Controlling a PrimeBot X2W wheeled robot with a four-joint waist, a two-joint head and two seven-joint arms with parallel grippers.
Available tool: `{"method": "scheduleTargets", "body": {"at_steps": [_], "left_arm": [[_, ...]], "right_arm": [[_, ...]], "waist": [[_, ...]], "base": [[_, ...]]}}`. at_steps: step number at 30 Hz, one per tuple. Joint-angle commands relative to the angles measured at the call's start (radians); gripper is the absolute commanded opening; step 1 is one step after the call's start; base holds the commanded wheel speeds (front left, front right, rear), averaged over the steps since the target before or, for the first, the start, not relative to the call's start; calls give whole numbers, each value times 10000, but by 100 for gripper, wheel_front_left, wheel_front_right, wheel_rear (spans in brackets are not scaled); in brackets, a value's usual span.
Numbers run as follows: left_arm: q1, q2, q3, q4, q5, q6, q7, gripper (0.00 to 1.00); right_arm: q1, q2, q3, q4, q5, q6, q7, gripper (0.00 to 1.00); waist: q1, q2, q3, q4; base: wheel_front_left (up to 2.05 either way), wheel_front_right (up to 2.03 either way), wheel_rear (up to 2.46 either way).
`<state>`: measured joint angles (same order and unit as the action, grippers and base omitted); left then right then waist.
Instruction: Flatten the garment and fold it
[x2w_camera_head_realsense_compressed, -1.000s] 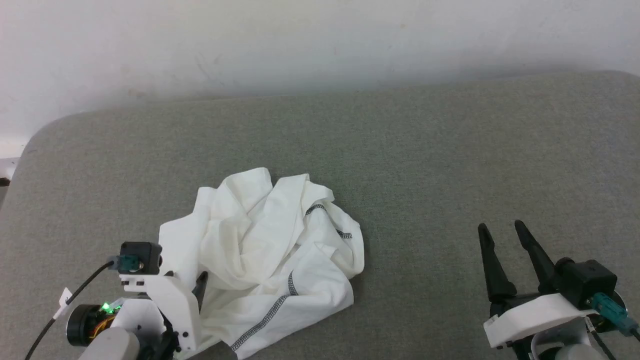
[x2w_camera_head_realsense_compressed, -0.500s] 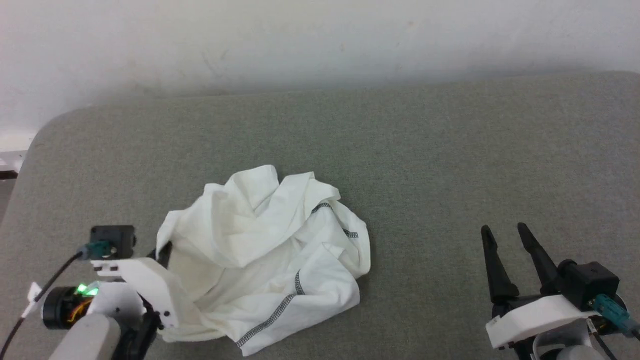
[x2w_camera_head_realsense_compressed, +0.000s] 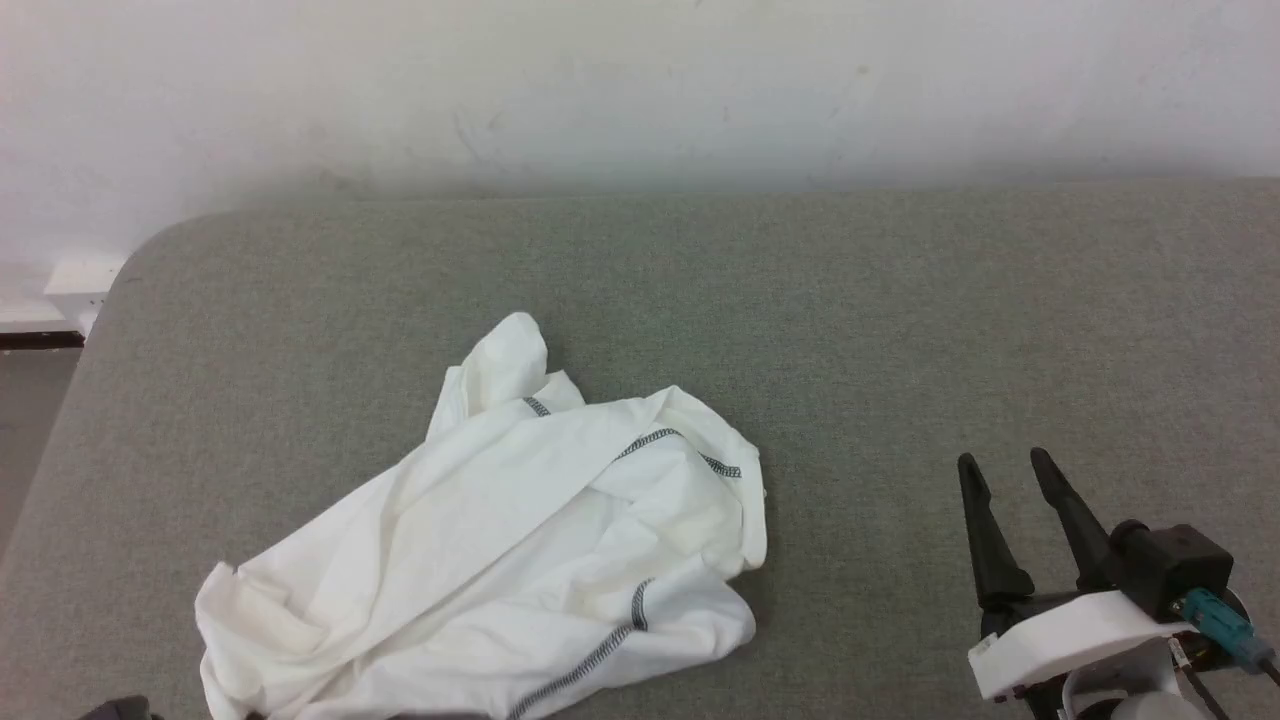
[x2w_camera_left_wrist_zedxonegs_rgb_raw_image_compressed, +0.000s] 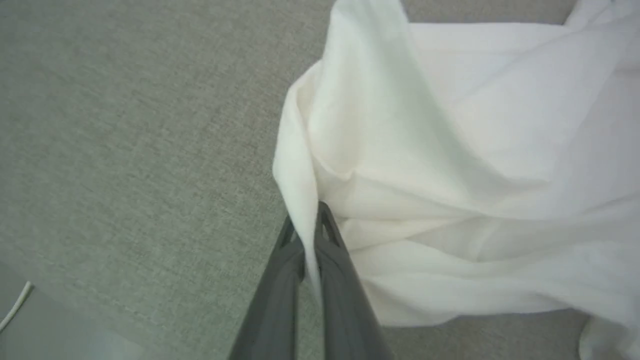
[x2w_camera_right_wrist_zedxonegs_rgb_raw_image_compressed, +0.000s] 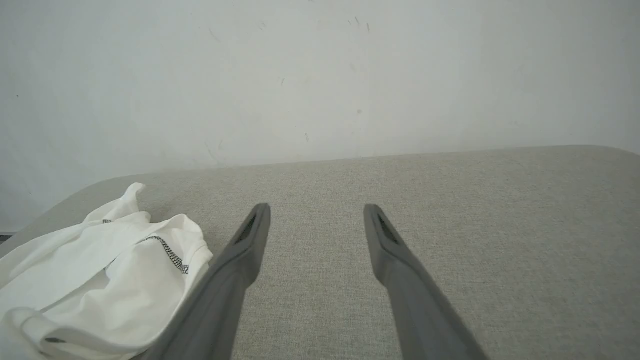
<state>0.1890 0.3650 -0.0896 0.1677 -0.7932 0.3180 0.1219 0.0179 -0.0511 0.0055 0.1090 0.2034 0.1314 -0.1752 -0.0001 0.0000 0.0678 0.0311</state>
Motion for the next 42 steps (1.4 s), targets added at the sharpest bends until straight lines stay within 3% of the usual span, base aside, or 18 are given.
{"method": "scheduleTargets", "body": {"at_steps": [1,2,3,4,9,14,19,25,29,40,41,42], "left_arm": [[117,-75,91,238,-110,36,-84,15],[135,-73,86,325,-87,38,-131,27],[121,-66,94,359,-32,44,-245,27],[65,-54,98,338,31,23,-381,100],[-531,139,-12,-197,629,-91,-1192,100],[-1270,387,-670,-923,1327,-295,-1206,100],[-2686,602,-2069,-1120,1962,-1213,-297,100],[-4332,560,-3485,-251,2443,-2318,982,100],[-5183,505,-4073,609,2721,-2816,1547,100],[-6486,369,-5327,2818,3616,-3640,2138,100],[-6564,387,-5392,2898,3718,-3653,2078,82],[-6647,431,-5482,2981,3861,-3658,2040,25]], "right_arm": [[27,9,0,-41,-8,-7,69,100],[24,9,-2,-60,-18,-7,87,100],[21,9,-8,-76,-23,-7,105,100],[17,9,-12,-92,-37,-7,119,100],[19,9,-5,-133,-75,-7,172,100],[32,9,26,-153,-69,-7,216,100],[-48,9,145,-191,-80,-7,265,100],[-183,9,228,-244,-75,-7,295,100],[-255,9,236,-231,-43,-7,250,100],[-415,9,316,10,68,-7,24,100],[-421,9,307,28,70,-7,12,100],[-425,9,294,49,71,-7,1,100]], "waist": [[1,0,8,16],[1,0,7,22],[1,0,5,27],[1,0,5,29],[1,0,-2,15],[1,0,2,-24],[1,0,114,-185],[1,0,385,-653],[1,0,653,-1026],[1,0,935,-1609],[1,0,926,-1615],[1,0,912,-1611]], "base": [[0,0,0],[0,0,0],[0,0,0],[0,0,0],[0,0,0],[0,0,0],[0,0,0],[0,0,0],[0,0,0],[0,0,0],[0,0,0],[0,0,0]]}}
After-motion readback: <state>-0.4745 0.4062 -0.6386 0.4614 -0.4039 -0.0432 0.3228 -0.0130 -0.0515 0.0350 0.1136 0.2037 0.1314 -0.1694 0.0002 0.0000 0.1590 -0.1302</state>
